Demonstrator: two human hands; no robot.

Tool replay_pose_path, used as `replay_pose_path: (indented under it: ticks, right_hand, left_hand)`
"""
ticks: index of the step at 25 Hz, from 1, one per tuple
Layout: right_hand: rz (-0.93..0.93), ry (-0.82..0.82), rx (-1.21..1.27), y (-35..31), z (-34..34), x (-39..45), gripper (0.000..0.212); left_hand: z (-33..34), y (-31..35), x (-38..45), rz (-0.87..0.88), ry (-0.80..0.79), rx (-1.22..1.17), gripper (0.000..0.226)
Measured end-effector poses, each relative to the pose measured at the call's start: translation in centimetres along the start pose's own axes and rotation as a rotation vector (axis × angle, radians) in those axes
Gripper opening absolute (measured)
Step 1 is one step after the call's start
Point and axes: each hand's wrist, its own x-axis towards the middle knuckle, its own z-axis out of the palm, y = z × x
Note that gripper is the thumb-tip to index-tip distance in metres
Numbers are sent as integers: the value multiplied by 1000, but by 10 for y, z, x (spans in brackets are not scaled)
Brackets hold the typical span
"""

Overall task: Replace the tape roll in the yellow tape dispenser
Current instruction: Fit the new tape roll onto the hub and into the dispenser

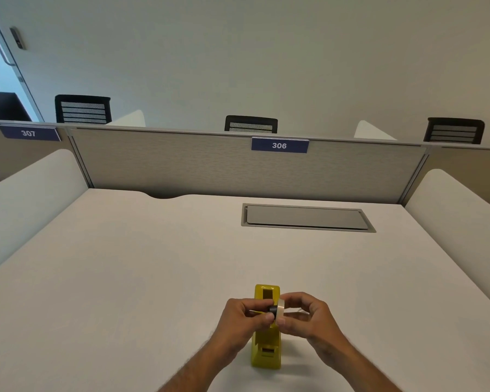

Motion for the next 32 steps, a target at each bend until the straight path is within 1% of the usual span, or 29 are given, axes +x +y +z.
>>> replay_pose_path:
  ticks: [3, 7, 10, 15, 21, 25, 27, 30, 32]
  right_hand:
    - [4, 5, -8, -1, 3, 0, 52]
    - [7, -51, -40, -4, 6, 1, 49]
    - [7, -49, -64, -3, 6, 3, 49]
    - [30, -52, -186, -4, 6, 7, 53]
    - [20, -16, -271, -7, 13, 15, 52]
    - [-23, 32, -420, -9, 14, 20, 50]
    - [-51, 56, -467, -9, 13, 24, 48]
    - [-85, 77, -566, -9, 13, 30, 47]
    - [-96, 87, -627, -8, 13, 34, 47]
  left_hand:
    - [-2, 1, -1, 7, -2, 33, 27]
    - [-2, 2, -2, 39, -8, 115, 28]
    - [-2, 2, -1, 67, 10, 154, 29]
    - [-4, 0, 0, 74, -13, 194, 32]
    - [-9, 0, 6, 80, 11, 206, 30]
    - [-11, -2, 9, 76, 32, 220, 30]
    - [-14, -5, 12, 70, 70, 223, 32]
    - [-19, -13, 17, 82, 128, 354, 40]
    - [-22, -19, 20, 81, 135, 457, 56]
